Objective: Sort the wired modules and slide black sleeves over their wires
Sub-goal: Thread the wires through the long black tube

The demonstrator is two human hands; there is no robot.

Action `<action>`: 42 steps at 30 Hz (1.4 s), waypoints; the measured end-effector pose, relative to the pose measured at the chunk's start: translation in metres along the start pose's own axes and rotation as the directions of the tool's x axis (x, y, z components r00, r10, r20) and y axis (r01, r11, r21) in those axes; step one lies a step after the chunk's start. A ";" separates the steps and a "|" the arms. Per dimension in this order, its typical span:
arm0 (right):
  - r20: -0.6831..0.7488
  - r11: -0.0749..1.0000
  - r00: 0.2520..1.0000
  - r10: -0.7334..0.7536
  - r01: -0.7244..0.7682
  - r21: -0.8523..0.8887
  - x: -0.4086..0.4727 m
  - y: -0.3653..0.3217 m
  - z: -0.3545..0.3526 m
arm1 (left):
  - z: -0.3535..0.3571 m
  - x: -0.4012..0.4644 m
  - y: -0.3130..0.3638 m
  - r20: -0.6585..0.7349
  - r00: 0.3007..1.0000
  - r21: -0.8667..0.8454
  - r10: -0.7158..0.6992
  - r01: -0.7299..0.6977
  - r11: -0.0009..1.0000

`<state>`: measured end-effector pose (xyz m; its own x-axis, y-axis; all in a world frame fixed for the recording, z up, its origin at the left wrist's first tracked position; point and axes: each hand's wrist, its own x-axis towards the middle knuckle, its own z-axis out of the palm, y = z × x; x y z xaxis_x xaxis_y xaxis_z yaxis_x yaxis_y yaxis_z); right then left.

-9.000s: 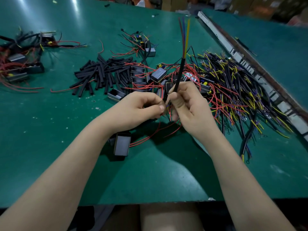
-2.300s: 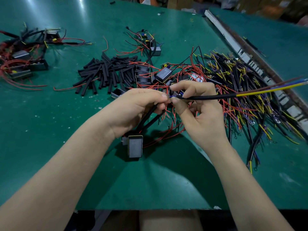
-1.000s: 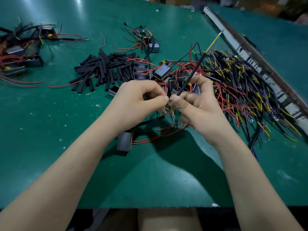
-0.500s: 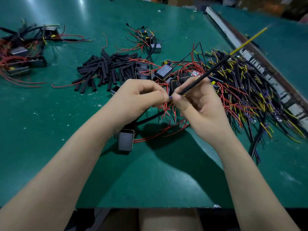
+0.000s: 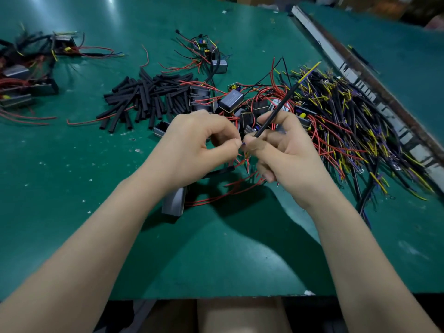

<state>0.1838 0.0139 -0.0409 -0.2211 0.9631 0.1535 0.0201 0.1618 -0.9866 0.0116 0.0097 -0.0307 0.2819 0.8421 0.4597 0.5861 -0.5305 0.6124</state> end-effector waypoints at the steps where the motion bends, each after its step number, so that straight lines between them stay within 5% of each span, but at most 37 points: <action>1: 0.002 1.000 1.000 -0.025 0.025 0.015 0.000 -0.001 0.000 | -0.001 0.000 -0.001 0.005 0.999 -0.078 -0.050 0.050 0.996; 5: -0.042 0.990 0.991 -0.131 0.128 -0.056 0.000 -0.005 -0.003 | -0.003 0.002 -0.004 0.106 0.973 -0.351 -0.205 0.230 0.908; 9: -0.106 0.878 0.919 -0.380 0.322 -0.354 -0.002 0.000 -0.002 | -0.005 0.003 -0.002 0.172 0.953 -0.485 -0.250 0.303 0.821; 13: -0.177 0.819 0.844 -0.506 0.406 -0.406 -0.005 0.001 0.003 | -0.005 0.003 -0.002 0.181 0.933 -0.574 -0.312 0.358 0.736; 17: -0.120 0.874 0.908 -0.401 0.340 -0.348 -0.006 0.003 0.009 | -0.005 0.003 -0.003 0.176 0.935 -0.591 -0.308 0.350 0.726; 22: -0.116 0.986 0.991 -0.070 0.087 0.143 -0.001 -0.004 0.008 | -0.006 0.001 -0.002 0.206 0.944 -0.545 -0.257 0.329 0.771; 42: -0.134 0.986 0.978 -0.159 0.163 0.022 0.000 -0.004 0.000 | -0.013 0.001 -0.016 0.272 0.934 -0.461 -0.233 0.339 0.820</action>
<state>0.1836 0.0136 -0.0367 -0.0884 0.9453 0.3141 -0.0380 0.3119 -0.9494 -0.0074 0.0178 -0.0313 0.3332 0.9363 0.1114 0.2259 -0.1940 0.9546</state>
